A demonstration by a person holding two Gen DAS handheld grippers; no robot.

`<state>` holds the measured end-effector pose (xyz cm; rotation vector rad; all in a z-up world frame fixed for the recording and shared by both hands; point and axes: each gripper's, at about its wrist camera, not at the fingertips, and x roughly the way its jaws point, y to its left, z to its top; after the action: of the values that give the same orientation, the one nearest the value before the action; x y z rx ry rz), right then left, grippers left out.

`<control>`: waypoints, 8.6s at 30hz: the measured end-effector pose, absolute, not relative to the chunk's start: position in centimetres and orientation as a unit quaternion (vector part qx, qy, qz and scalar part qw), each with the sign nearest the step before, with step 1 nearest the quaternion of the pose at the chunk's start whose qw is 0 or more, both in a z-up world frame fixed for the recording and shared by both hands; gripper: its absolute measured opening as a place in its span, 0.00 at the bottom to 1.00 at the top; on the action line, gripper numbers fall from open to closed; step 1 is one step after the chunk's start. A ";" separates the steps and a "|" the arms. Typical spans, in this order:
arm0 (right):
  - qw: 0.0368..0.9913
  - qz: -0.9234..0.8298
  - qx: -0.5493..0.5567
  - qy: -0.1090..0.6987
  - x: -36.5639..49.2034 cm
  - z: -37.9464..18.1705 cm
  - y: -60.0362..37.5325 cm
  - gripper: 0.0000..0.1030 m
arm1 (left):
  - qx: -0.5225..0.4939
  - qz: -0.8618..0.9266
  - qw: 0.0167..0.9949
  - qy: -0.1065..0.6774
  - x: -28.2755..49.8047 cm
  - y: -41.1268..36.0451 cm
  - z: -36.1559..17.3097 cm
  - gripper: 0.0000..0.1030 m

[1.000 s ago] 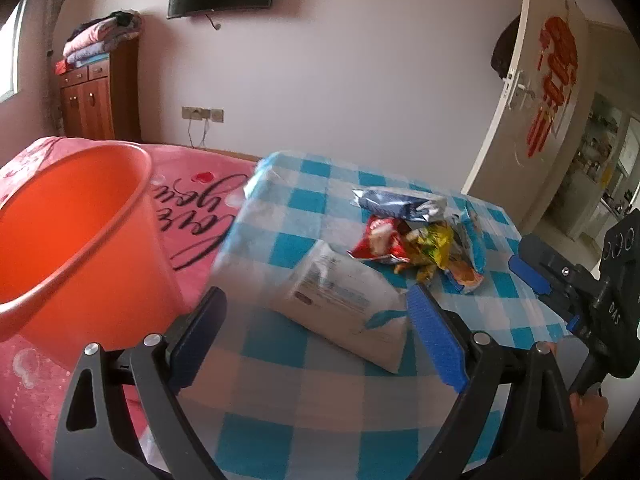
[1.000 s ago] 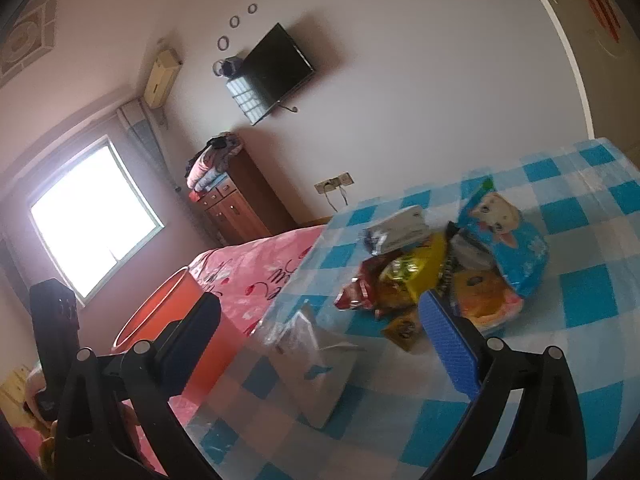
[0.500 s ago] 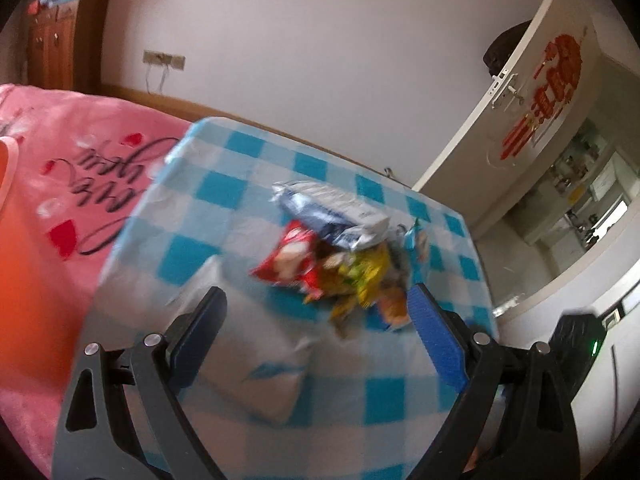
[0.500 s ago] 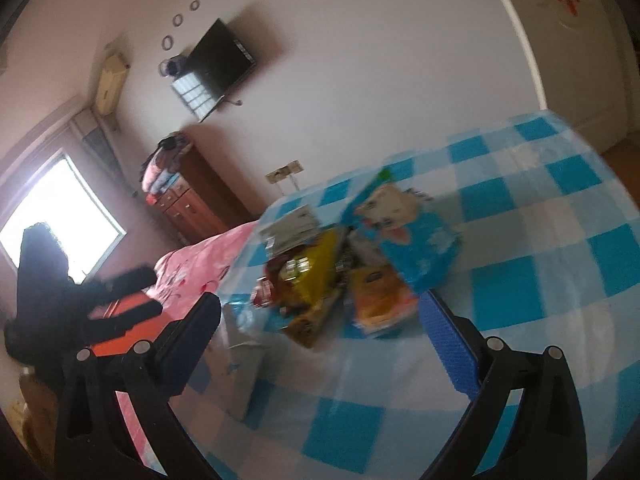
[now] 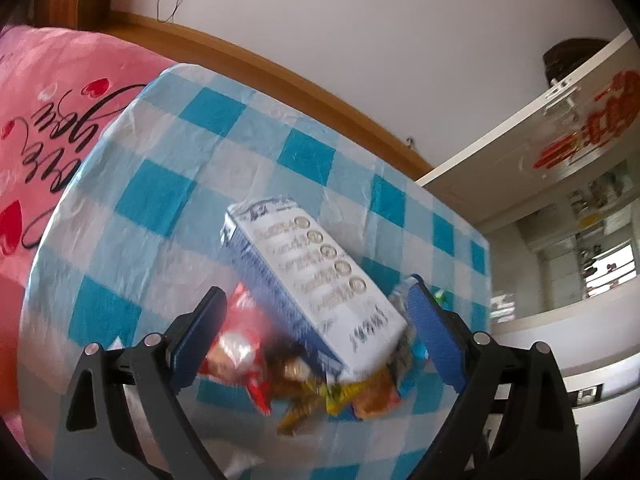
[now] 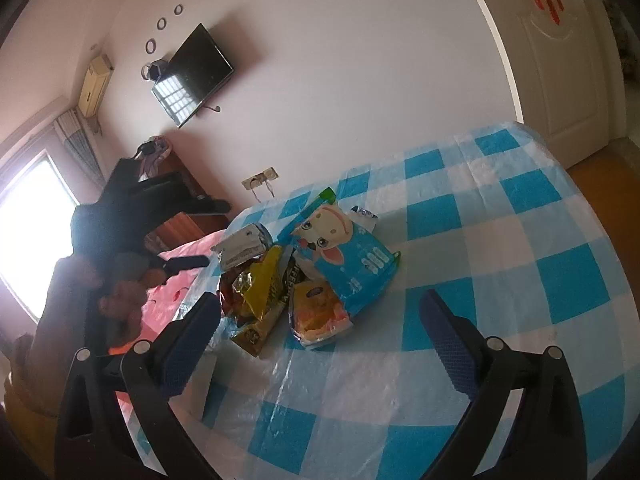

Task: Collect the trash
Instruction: 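Grasp the white box with blue print with the left tool, then grasp the yellow snack bag with the right tool while the left tool holds the white box, then carry both items over the orange bucket and open both tools to drop them, then move both tools back to the remaining items on the table, then lower the left tool onto the white wet-wipe packet and close it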

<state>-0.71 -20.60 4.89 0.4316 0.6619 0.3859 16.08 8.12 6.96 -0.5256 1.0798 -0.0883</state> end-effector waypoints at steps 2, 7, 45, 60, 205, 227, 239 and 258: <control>0.904 0.189 0.209 0.322 -0.7 4.8 -20.7 0.95 | -0.241 -0.034 0.820 0.517 17.0 8.0 6.5 0.90; 0.902 0.192 0.213 0.323 -0.7 4.7 -21.1 0.95 | -0.211 -0.014 0.813 0.543 19.3 7.2 5.4 0.90; 0.846 0.304 0.181 0.399 -0.3 1.6 -15.1 0.95 | -0.183 -0.086 0.852 0.483 6.3 6.0 6.2 0.67; 0.836 0.332 0.186 0.395 -0.7 1.3 -11.8 0.69 | -0.187 -0.085 0.871 0.446 2.6 9.7 6.7 0.67; 0.966 0.213 0.042 0.141 -8.8 11.5 -5.2 0.95 | -0.026 0.034 0.971 0.237 -13.2 18.8 13.1 0.93; 0.965 0.159 0.092 0.188 -6.1 8.3 -13.4 0.95 | 0.004 -0.004 0.947 0.322 -9.5 11.3 9.8 0.93; 0.948 0.134 0.140 0.252 -3.4 5.7 -17.4 0.95 | -0.138 -0.009 0.905 0.401 -5.2 11.8 6.0 0.93; 0.890 0.218 0.186 0.354 0.1 2.1 -15.0 0.95 | -0.270 0.045 0.858 0.435 -0.9 13.6 3.2 0.92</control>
<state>0.07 -14.96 2.10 0.3864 0.7354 0.4518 -0.88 13.64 3.20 -0.5661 0.9132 0.0949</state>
